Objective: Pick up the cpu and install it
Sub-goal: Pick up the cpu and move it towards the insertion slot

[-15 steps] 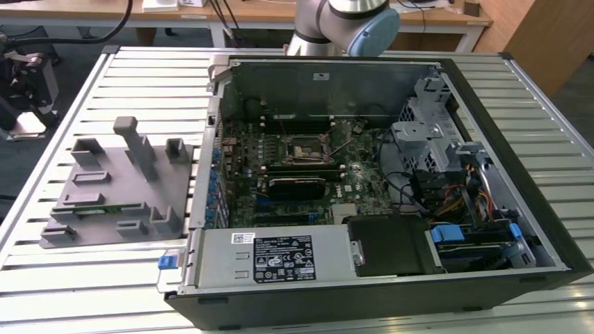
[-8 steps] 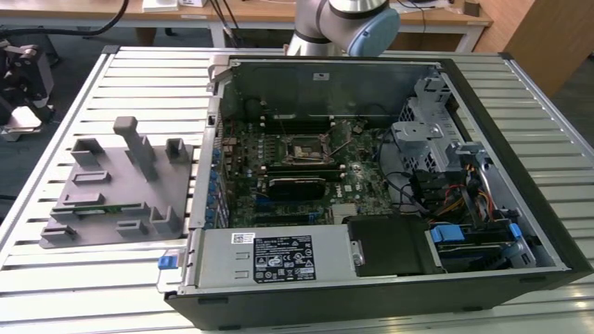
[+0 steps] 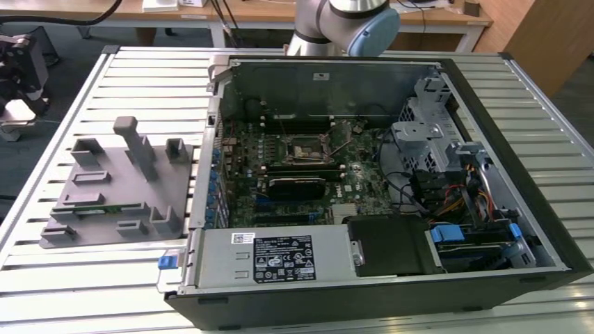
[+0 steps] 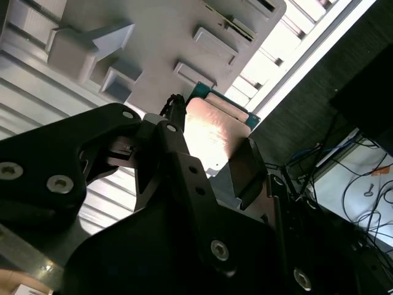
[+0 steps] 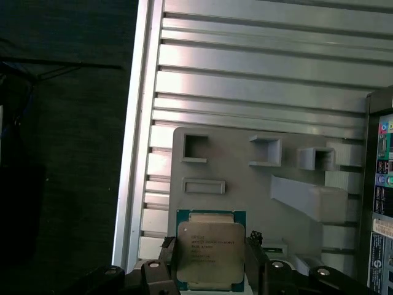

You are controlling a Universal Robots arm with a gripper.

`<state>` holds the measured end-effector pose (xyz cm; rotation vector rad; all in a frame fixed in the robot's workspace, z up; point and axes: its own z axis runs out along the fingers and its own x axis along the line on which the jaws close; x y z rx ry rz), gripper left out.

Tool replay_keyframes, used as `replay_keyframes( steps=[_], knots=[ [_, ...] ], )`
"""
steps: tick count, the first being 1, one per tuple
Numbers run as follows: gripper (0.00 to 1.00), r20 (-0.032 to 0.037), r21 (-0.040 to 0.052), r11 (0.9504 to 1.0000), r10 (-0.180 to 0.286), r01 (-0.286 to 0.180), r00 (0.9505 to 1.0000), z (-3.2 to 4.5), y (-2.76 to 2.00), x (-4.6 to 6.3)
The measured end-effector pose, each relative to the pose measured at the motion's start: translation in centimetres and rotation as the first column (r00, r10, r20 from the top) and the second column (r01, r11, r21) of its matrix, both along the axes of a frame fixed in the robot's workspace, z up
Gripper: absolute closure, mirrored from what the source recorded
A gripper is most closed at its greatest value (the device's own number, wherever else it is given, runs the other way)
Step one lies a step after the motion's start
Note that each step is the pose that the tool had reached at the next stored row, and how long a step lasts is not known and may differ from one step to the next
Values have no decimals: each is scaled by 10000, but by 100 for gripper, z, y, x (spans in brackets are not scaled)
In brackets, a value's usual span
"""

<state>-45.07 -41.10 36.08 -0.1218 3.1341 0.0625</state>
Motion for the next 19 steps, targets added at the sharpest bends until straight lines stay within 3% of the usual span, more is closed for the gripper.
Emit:
replay_keyframes(
  steps=[19],
  knots=[
    [47, 1, 0, 10000, -3, 3, 10000, 266, 8, 0]
  ],
)
